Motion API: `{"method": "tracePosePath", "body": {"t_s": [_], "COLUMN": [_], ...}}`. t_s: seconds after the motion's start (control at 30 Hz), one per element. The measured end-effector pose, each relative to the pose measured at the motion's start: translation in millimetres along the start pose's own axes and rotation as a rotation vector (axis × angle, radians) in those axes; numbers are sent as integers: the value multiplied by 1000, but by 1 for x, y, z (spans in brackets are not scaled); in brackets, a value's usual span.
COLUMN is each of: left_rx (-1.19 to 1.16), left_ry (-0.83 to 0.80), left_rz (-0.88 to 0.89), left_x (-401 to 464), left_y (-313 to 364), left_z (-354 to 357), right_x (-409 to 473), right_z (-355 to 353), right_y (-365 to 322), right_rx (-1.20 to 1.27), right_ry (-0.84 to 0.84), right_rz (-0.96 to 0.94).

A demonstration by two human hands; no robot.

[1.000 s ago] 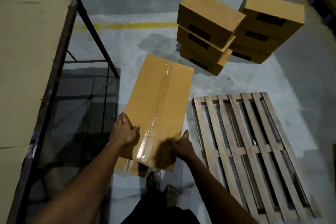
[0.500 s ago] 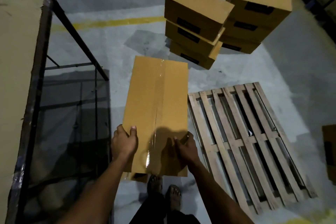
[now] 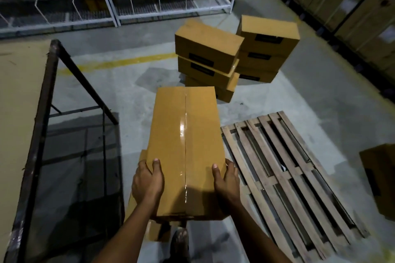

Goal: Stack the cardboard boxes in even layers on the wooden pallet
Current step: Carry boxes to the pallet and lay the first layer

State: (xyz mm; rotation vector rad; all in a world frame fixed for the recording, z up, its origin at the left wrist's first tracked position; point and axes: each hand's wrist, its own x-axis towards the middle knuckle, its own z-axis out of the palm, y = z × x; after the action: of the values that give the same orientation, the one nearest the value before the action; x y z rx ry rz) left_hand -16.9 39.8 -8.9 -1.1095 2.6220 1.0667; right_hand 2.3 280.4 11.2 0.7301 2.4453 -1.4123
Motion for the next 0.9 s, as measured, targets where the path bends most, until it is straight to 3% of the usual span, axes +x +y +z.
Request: {"method": "tracePosePath", "body": {"t_s": [0.27,0.67,0.9], "left_rx": [-75,-127,-120], "left_ry": [46,86,33], "left_rz": [81,150,109], "left_x": [-85,-269,-314], "left_y": [45,84,104], "left_z": [14,83,122], "right_x": [-14,-55,-49], "right_z": [-86,-252,-310], "right_y": [22,119,151], "right_rx": [-37,-21,-52], "right_ry": [140,169,142], "right_rz": [-124,-207,-180]}}
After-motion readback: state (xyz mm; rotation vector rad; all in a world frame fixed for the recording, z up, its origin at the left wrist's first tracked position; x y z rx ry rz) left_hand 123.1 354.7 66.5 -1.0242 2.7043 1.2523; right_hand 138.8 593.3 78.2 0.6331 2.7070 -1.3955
